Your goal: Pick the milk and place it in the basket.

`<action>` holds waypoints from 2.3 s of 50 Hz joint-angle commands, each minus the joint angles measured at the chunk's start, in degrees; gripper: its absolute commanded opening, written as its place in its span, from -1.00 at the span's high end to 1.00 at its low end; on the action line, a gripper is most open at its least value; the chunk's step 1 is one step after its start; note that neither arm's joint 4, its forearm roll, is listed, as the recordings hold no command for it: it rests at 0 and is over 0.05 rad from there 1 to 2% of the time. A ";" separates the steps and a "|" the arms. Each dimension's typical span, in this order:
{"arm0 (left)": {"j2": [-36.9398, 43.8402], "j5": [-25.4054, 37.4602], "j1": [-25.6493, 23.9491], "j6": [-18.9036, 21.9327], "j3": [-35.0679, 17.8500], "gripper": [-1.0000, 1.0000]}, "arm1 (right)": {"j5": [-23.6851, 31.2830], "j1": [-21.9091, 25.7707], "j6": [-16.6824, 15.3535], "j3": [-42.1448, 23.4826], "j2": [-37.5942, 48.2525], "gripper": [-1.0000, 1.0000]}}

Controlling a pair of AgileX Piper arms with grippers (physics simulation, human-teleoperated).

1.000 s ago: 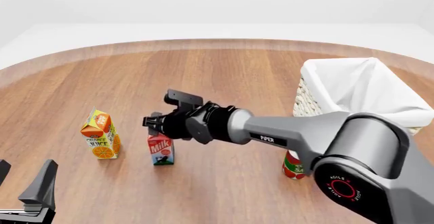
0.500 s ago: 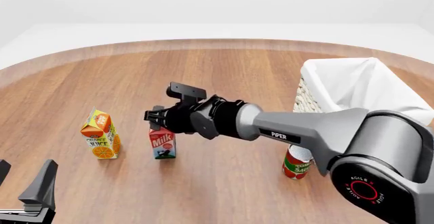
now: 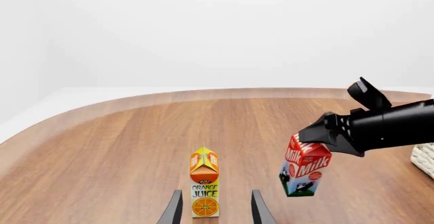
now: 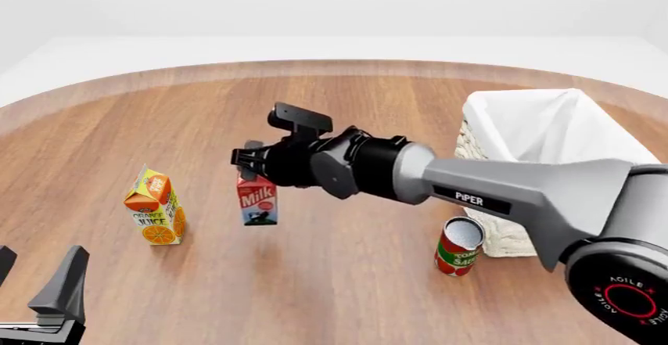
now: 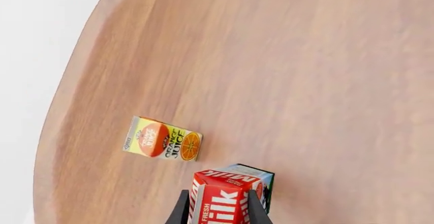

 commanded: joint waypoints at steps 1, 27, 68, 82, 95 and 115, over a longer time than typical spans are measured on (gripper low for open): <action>0.00 0.00 0.00 0.00 0.00 -1.00 | -0.21 -1.19 -0.87 0.89 -5.10 1.00; 0.00 0.00 0.00 0.00 0.00 -1.00 | 0.13 -5.30 -4.06 4.36 -12.94 1.00; 0.00 0.00 0.00 0.00 0.00 -1.00 | 0.02 -11.43 -5.77 10.01 -22.45 1.00; 0.00 0.00 0.00 0.00 0.00 -1.00 | 0.30 -13.52 -6.09 11.14 -25.03 1.00; 0.00 0.00 0.00 0.00 0.00 -1.00 | 0.68 -16.30 -6.36 11.52 -27.29 1.00; 0.00 0.00 0.00 0.00 0.00 -1.00 | 1.36 -19.84 -7.01 12.16 -30.62 1.00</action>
